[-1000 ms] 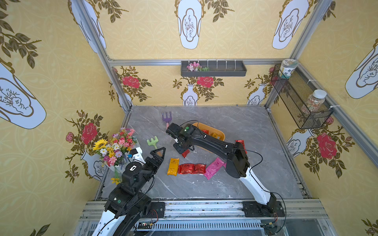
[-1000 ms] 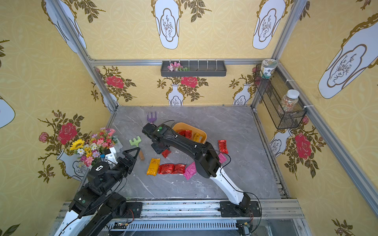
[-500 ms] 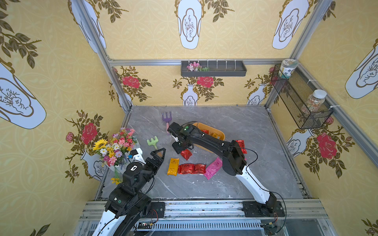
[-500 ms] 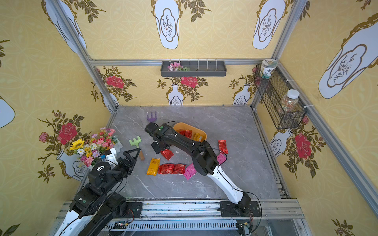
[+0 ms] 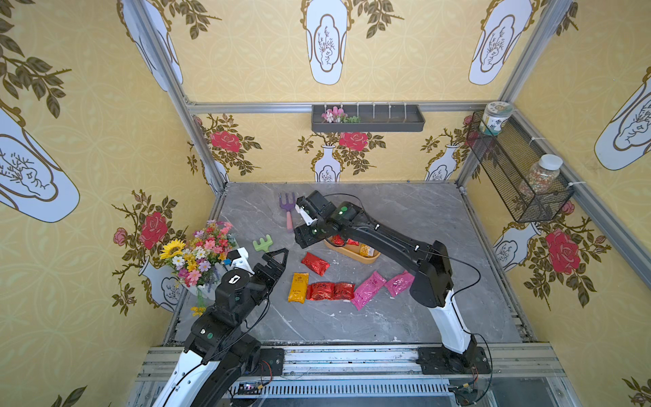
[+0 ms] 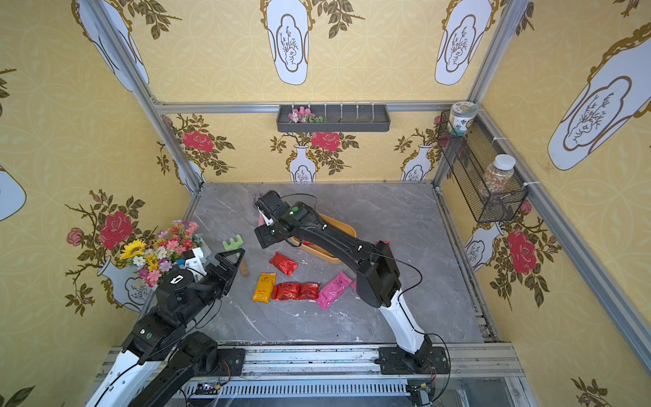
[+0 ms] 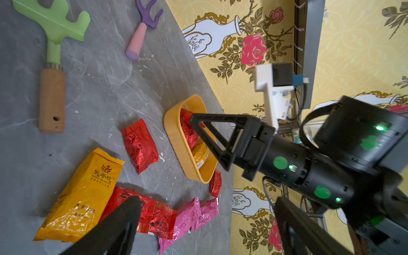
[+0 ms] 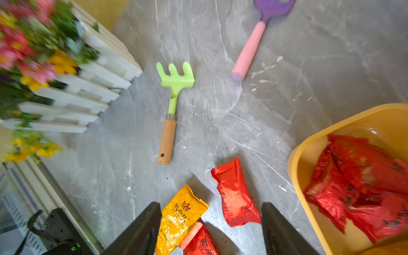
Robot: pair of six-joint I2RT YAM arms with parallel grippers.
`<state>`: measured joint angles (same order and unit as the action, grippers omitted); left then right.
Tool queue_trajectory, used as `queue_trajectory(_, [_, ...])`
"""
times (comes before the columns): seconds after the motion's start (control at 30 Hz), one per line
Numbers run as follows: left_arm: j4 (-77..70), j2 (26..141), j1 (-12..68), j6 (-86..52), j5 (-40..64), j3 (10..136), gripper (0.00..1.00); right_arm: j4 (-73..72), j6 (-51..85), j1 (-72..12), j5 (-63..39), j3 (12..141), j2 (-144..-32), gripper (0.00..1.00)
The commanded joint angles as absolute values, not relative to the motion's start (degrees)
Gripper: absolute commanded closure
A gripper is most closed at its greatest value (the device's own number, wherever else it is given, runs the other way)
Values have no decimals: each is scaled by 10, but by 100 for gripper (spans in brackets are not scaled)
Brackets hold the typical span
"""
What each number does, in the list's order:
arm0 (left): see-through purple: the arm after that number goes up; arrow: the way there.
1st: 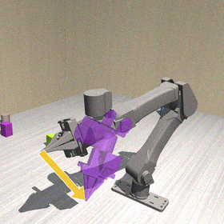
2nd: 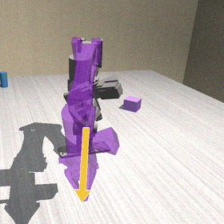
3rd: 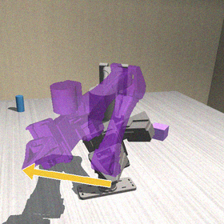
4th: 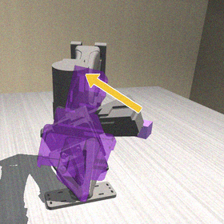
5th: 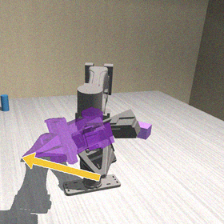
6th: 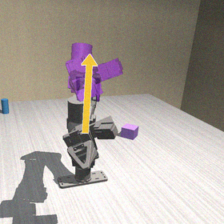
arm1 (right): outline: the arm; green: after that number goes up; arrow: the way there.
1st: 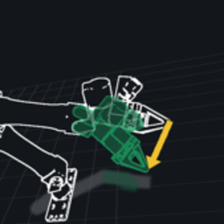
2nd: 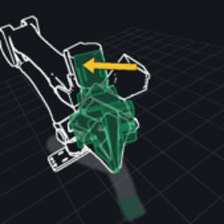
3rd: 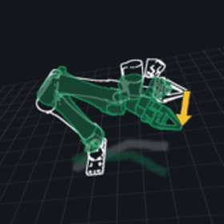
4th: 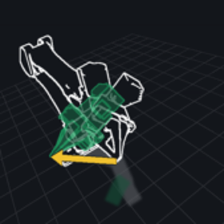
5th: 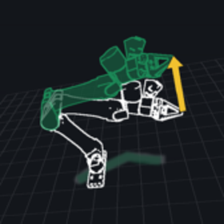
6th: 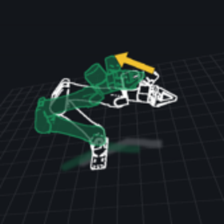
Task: Take the tea bags out of the storage box
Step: Place the tea bag at the center of the board, then pick up the tea bag from the storage box.
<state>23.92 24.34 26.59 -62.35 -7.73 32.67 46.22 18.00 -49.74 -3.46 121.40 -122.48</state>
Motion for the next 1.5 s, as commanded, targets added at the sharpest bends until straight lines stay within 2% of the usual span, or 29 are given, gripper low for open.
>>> queue_trajectory(0.0, [173,283,265,-600,-54,338,0,447,197,-469,-43,1204,-1189,30])
queue_trajectory(0.23, [66,419,265,-585,-2,360,0,458,201,-388,-55,1150,-1128,40])
queue_trajectory(0.4, [-20,510,265,-608,57,350,3,433,220,-336,-78,1094,-1119,44])
queue_trajectory(0.6, [-75,563,300,-623,54,329,3,375,283,-290,-103,1028,-1134,46])
queue_trajectory(0.9, [-89,539,308,-634,38,287,3,218,473,-273,-141,903,-1126,44])
queue_trajectory(1.07, [-79,520,307,-635,33,278,3,105,594,-265,-159,835,-1119,48])
queue_trajectory(1.47, [-46,480,307,-630,15,269,2,13,707,-265,-177,827,-1150,53])
